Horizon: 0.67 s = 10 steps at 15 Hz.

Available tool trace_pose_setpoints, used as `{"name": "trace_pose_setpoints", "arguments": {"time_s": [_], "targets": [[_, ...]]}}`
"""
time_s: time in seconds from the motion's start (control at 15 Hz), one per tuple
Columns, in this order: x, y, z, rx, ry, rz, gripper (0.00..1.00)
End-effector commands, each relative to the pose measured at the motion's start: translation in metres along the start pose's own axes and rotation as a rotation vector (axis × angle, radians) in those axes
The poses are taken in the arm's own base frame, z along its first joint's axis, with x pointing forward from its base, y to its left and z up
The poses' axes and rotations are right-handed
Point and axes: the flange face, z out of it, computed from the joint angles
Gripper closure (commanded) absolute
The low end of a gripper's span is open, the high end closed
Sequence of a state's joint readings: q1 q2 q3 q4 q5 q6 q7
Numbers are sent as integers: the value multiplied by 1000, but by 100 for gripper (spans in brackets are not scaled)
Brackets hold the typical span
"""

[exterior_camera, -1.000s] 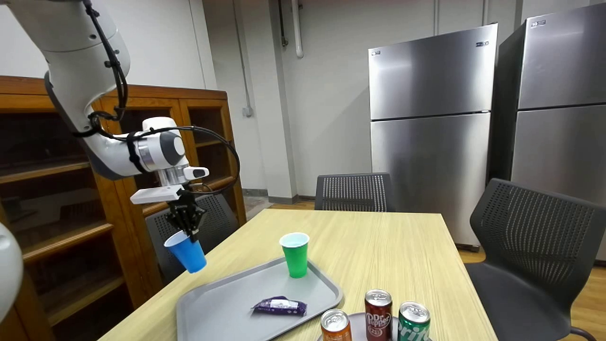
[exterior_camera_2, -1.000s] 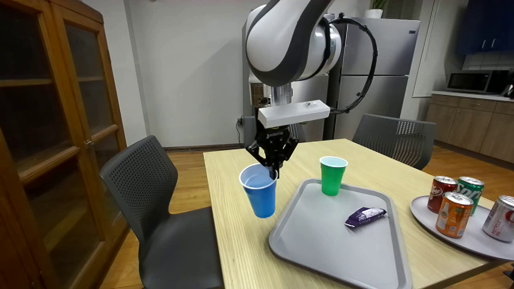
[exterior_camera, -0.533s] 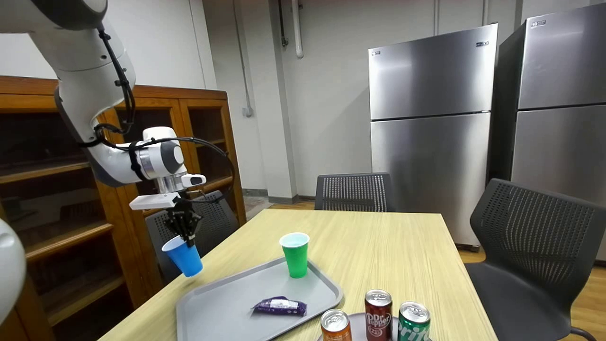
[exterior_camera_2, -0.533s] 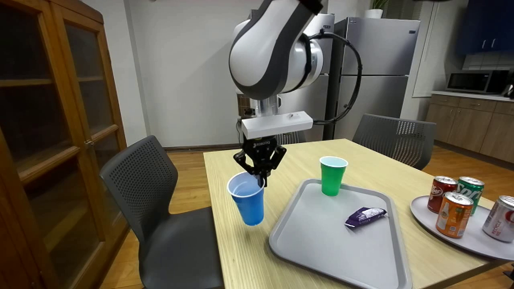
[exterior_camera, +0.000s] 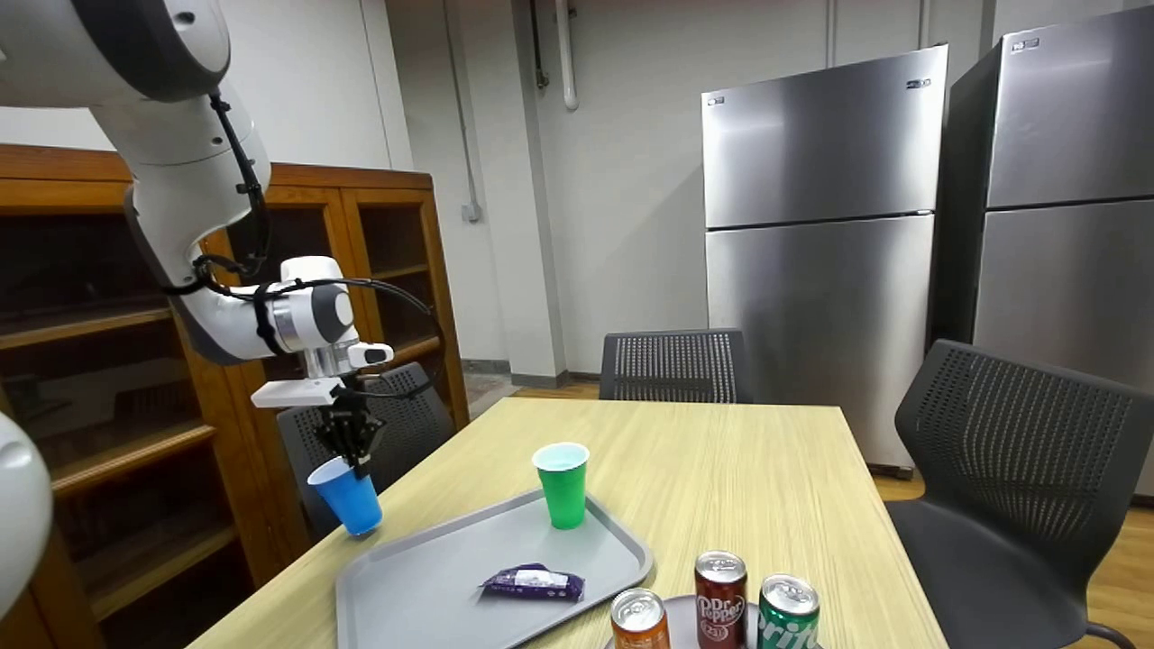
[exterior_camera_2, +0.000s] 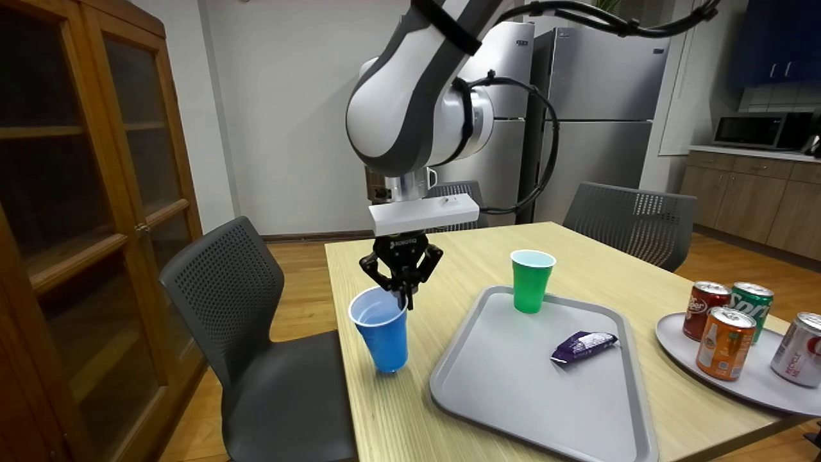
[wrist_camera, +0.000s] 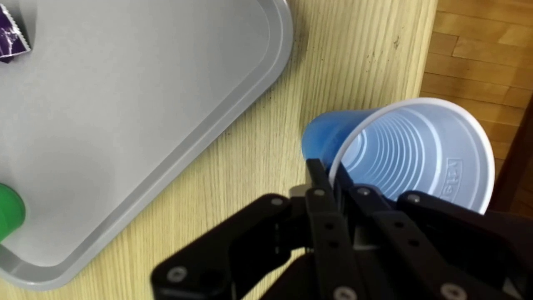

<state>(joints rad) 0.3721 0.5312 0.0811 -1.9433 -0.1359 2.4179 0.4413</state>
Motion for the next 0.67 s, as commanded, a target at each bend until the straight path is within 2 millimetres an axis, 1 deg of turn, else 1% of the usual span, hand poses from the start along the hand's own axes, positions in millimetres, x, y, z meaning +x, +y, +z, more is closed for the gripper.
{"name": "trace_pose_setpoints", "arguments": {"time_s": [0.0,0.07,0.2,0.47,0.53,0.6], "targets": [[7,-7,-3,-12,-19,21,63],[7,-6,-4,-12,-18,21,54],[7,-2,-9,-14,-8,21,42],[7,7,-24,-11,18,28,9],[7,10,-28,-9,22,29,3],[6,14,-33,-7,29,30,0]]}}
